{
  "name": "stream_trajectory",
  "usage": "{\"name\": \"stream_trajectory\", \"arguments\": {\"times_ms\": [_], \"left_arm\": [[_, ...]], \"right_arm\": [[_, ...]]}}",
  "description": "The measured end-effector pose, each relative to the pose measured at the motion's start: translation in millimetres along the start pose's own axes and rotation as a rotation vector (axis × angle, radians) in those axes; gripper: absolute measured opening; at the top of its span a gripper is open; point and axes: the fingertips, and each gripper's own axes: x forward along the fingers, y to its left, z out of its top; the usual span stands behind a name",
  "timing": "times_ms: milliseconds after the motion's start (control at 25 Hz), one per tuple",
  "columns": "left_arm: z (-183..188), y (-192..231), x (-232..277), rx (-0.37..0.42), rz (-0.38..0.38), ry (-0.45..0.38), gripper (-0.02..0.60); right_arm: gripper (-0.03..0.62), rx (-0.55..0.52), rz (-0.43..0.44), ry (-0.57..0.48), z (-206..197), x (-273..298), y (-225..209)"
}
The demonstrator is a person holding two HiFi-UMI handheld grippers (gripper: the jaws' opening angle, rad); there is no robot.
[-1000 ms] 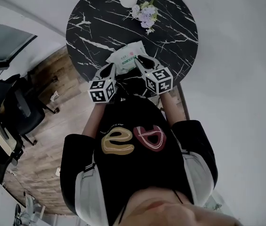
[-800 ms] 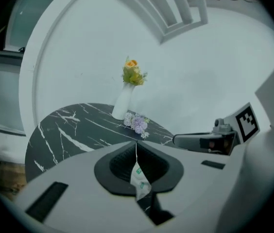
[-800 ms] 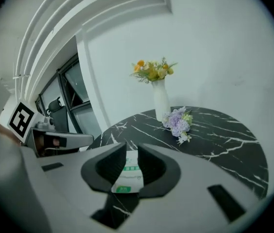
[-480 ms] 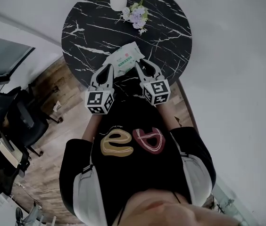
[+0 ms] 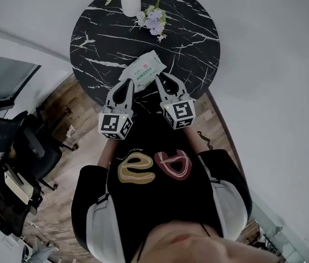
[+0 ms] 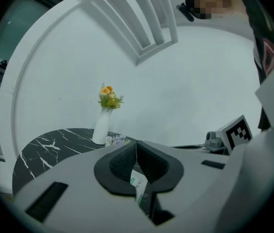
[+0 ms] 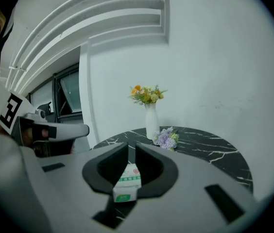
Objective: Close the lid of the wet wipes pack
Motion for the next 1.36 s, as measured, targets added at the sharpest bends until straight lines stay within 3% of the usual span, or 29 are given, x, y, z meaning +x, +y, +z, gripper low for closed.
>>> {"name": "stream_trajectory", "arguments": {"times_ms": [240, 920, 1360], "left_arm": [[5.8, -7.0, -6.2, 0.07, -0.013, -0.022, 0.018], [22.9, -14.3, -13.8, 0.167, -0.024, -0.078, 0.018], [21.2, -7.5, -21.4, 0.157, -0.003, -0.082, 0.019]], "right_arm": [[0.012, -0.012, -0.023, -0.022, 5.0, -3.7, 6.1], [0.011, -0.057, -0.021, -0.028, 9.9, -6.8, 19.1], [0.011, -0.107, -0.007, -0.02, 11.8, -3.5, 29.4]]}}
